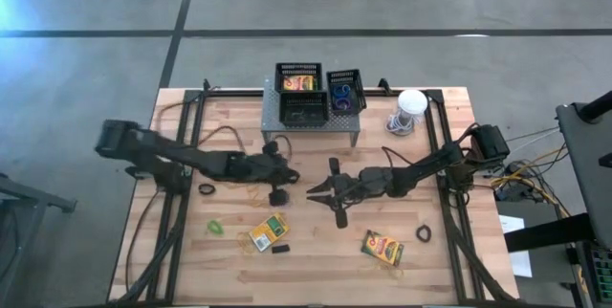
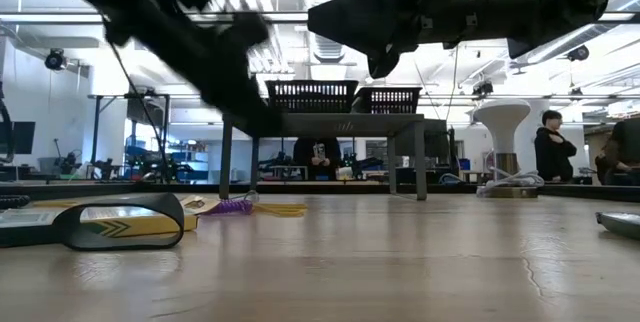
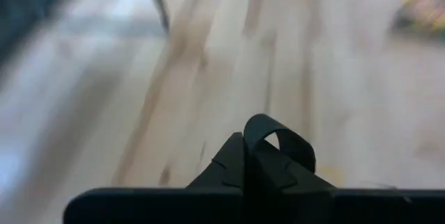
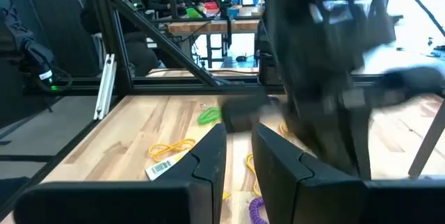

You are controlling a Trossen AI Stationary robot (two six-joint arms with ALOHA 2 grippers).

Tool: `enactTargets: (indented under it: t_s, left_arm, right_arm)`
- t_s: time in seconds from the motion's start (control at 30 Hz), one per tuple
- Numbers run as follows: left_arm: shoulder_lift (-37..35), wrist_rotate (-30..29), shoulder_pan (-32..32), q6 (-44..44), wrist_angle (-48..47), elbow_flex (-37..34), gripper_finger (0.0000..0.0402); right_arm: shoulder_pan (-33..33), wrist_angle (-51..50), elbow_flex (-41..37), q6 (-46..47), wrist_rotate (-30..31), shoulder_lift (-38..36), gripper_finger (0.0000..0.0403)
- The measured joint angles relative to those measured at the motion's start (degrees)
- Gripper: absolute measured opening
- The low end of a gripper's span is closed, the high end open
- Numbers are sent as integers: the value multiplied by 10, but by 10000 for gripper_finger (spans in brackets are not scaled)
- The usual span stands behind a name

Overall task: Pick & Place Office Desk Supplies
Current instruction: Put the black rubber band into the bottom left black bin

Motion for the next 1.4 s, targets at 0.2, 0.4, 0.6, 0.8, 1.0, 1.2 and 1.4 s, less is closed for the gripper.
enactTargets:
  t_s: [0.2,0.4,0.6,0.8,1.0,1.2,1.4]
  left_arm:
    - [-132,-74,7,58,73,1,7]
    - [-129,-55,115,119,100,49,8]
    - [-38,-33,211,121,-30,156,8]
    - [38,-33,248,121,-222,264,8]
    - [81,-32,250,121,-270,302,36]
    - [77,-42,251,116,-270,309,96]
    - [57,-53,251,116,-269,323,145]
  right_arm:
    - [0,8,0,-2,0,0,68]
    - [0,22,0,-7,2,0,68]
    - [0,26,0,-12,3,0,68]
    - [0,24,0,-12,3,0,68]
    - [0,22,0,-11,3,0,68]
    - [0,22,0,-11,2,0,68]
    - [0,21,0,-11,2,0,68]
